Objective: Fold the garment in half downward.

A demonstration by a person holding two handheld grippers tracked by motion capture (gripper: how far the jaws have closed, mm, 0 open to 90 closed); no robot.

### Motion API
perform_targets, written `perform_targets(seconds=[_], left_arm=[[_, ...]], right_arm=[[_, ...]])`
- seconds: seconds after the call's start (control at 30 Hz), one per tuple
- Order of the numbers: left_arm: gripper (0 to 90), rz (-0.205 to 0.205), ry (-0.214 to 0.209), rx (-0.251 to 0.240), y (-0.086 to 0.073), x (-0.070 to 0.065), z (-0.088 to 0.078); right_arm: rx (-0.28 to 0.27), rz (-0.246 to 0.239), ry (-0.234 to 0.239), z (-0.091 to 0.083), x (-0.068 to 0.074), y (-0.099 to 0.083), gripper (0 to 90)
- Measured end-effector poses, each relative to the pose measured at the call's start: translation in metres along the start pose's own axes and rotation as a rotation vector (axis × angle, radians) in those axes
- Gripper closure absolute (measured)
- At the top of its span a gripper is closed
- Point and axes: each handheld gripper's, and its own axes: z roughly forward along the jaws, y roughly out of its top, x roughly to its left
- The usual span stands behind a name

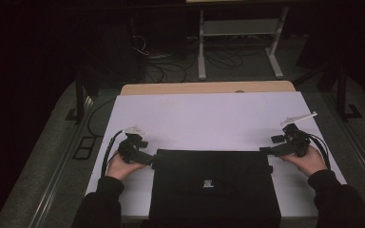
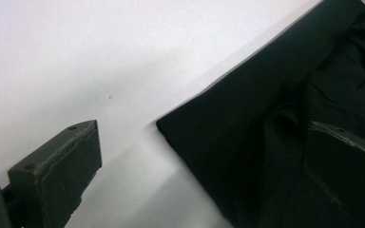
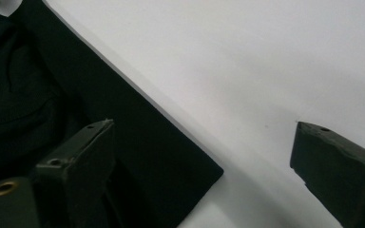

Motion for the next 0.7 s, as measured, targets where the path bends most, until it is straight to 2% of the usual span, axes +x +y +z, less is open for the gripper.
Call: perform_targets(seconds=[0.2,0.4,0.47,0.63,0.7], left_arm=[[0.0,0.000,-0.016,0.017,-0.001,0.002,0.004],[13.4,0.011,-0.044,0.018,0.000,0.002,0.007],[16.8,0.006,-0.066,0.027,0.000,0.004,0.009],[24.4,-0.001,-0.071,0.019,0.001,0.008,0.012],[25.8,0.000,-0.083,0.006,0.001,0.009,0.012]], right_arm=[[0.012,0.001,0.004,0.001,-0.001,-0.003,13.2],[0.035,-0.013,0.002,0.004,-0.002,-0.005,17.8],[0.040,-0.012,0.003,0.005,-0.002,-0.005,22.0],[0.048,-0.019,-0.014,0.007,-0.001,-0.005,34.7],[0.060,-0.022,-0.013,0.008,-0.002,-0.006,37.1]])
